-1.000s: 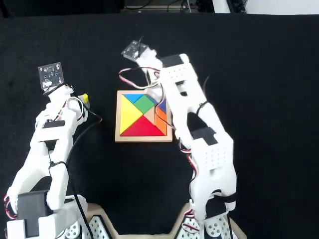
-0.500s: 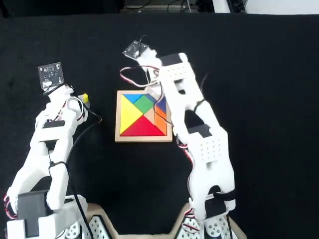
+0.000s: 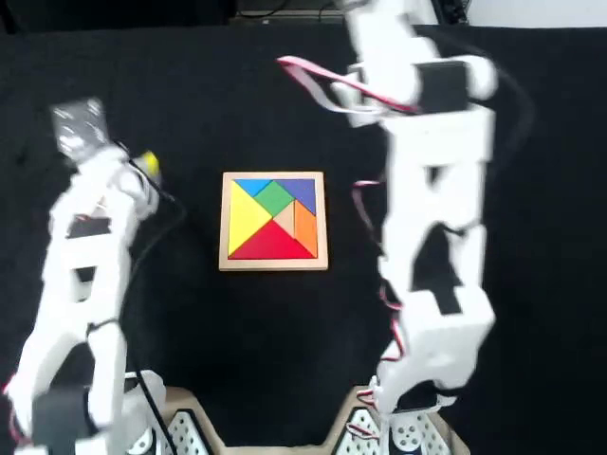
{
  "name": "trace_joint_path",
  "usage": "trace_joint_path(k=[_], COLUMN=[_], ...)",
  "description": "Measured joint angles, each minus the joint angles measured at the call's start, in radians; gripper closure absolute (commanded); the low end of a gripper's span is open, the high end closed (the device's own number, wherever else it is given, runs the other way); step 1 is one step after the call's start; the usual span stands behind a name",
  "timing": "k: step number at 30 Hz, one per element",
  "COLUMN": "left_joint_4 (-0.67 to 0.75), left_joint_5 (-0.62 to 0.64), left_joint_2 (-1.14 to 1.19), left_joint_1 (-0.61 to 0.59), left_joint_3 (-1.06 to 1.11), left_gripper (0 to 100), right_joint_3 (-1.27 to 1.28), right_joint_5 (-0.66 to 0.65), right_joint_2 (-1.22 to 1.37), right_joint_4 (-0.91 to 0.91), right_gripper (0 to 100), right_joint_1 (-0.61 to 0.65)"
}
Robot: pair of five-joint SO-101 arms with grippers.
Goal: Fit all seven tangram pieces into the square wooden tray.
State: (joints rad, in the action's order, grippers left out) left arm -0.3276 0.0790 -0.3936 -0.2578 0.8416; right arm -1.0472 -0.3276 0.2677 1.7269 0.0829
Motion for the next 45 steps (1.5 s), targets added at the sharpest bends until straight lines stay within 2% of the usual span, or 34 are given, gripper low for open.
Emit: trace_joint_path(k=[2, 8, 12, 18, 25, 30, 34, 39, 45], left_joint_4=[-0.13, -0.514, -0.689, -0.898, -1.053, -1.069, -1.03, -0.852, -0.489], left_joint_5=[-0.021, -0.252, -0.29, -0.296, -0.296, -0.296, -0.301, -0.301, -0.301], left_joint_2=[-0.12, -0.559, -0.825, -1.122, -1.27, -1.336, -1.425, -1.425, -1.421], left_joint_1=[-0.012, 0.002, 0.011, 0.015, 0.015, 0.015, 0.015, 0.006, -0.035], left_joint_3=[-0.092, -0.361, -0.428, -0.442, -0.443, -0.319, -0.078, 0.301, 0.761], left_gripper=[80, 80, 80, 80, 80, 80, 80, 80, 80], right_joint_3=[0.0, -0.002, 0.086, 0.417, 0.93, 1.372, 1.737, 2.021, 2.254], right_joint_5=[0.025, 0.037, 0.037, 0.037, 0.037, 0.037, 0.037, 0.038, 0.038], right_joint_2=[-0.098, -0.43, -0.666, -1.048, -1.53, -1.893, -2.073, -2.076, -2.076], right_joint_4=[0.0, 0.003, 0.003, 0.003, -0.071, -0.281, -0.489, -0.637, -0.764], right_gripper=[98.7, 98.7, 98.7, 98.7, 98.7, 98.7, 98.7, 98.7, 98.7], right_joint_1=[-0.023, -0.026, -0.037, -0.034, -0.032, -0.037, -0.032, -0.032, -0.032])
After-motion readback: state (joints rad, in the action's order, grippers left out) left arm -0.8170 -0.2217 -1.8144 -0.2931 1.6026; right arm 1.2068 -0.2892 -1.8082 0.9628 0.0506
